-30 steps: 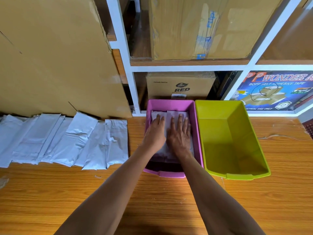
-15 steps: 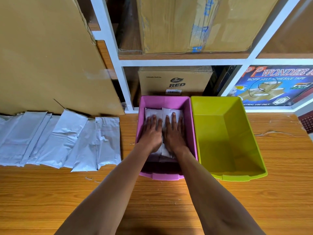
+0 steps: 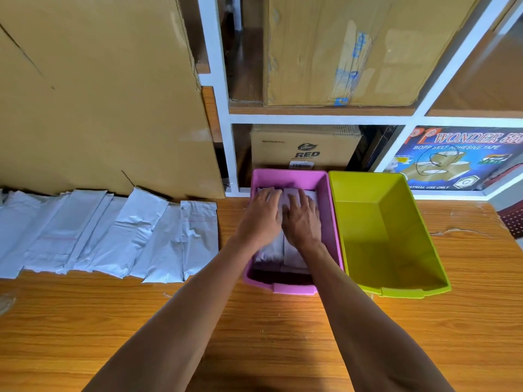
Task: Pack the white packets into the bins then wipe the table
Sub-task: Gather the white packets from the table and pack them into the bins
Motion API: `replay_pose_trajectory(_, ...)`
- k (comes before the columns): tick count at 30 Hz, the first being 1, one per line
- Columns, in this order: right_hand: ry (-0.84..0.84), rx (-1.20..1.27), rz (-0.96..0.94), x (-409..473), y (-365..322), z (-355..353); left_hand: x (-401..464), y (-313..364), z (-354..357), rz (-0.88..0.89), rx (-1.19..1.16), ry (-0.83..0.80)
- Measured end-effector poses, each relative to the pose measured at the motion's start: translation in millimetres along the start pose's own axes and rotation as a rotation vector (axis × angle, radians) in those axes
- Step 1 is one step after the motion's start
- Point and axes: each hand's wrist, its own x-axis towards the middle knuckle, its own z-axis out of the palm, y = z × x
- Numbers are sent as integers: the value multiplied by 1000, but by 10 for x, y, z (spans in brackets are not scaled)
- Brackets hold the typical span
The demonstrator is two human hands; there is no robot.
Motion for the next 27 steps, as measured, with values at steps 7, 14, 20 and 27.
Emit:
replay_pose_trajectory(7,265,43,-66,-120,-794,-266,-478,-420,-622,-19,-41,158)
replay_pose_trajectory(14,314,87,-127,-471,-1797,-42,-1107,-1276,-1099,-125,32,105)
replay_pose_trajectory(20,201,18,-115,-800,-2349,474,-1578,-1978,-1402,-216,138,26)
replay_pose_trajectory(27,-68,-53,2,-981,-2612,875,-1860,-2495,-1452,-291,131,-75)
